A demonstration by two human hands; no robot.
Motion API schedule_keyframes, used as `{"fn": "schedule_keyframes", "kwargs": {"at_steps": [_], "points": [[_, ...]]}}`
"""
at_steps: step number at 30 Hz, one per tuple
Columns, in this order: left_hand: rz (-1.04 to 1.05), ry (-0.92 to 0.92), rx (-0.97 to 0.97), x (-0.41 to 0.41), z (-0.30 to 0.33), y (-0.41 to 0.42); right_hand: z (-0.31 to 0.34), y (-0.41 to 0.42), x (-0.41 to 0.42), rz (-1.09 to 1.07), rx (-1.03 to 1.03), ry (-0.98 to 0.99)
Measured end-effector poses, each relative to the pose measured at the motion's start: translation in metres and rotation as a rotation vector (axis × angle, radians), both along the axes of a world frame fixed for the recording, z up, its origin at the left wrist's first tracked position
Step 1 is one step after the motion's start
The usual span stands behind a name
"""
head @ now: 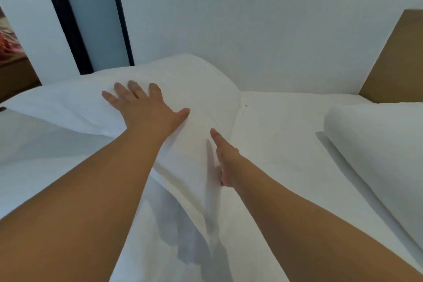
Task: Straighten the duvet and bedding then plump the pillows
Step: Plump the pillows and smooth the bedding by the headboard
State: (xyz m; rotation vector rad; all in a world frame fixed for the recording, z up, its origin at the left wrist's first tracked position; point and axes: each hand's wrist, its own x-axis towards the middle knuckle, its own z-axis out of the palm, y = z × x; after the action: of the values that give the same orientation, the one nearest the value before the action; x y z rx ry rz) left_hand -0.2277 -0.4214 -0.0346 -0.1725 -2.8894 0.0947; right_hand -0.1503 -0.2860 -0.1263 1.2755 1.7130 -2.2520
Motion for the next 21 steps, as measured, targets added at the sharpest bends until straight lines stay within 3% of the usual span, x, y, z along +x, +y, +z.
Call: {"fn": "schedule_keyframes", "kwargs": {"at_steps": [2,6,10,16,21], "points": [[0.001,-0.03,0.023,-0.02,-0.021,0.004,-0.009,-0.01,-0.026,-0.045,-0.008,-0.029],[-0.034,0.098,-0.012,-0.047,-0.066,0.01,-0.051,-0.011,-0.068,-0.041,-0.002,0.045],[-0.08,0.075,0.034,-0.052,-0.084,0.02,-0.075,-0.007,-0.071,-0.211,0.011,0.078],[-0.191,0.069,0.353,-0.033,-0.056,0.026,-0.023,0.031,-0.034,-0.261,0.38,0.148],[-0.121,-0.088,0.697,0.023,-0.017,0.058,0.062,0.08,0.027,-0.26,0.71,0.208]]}}
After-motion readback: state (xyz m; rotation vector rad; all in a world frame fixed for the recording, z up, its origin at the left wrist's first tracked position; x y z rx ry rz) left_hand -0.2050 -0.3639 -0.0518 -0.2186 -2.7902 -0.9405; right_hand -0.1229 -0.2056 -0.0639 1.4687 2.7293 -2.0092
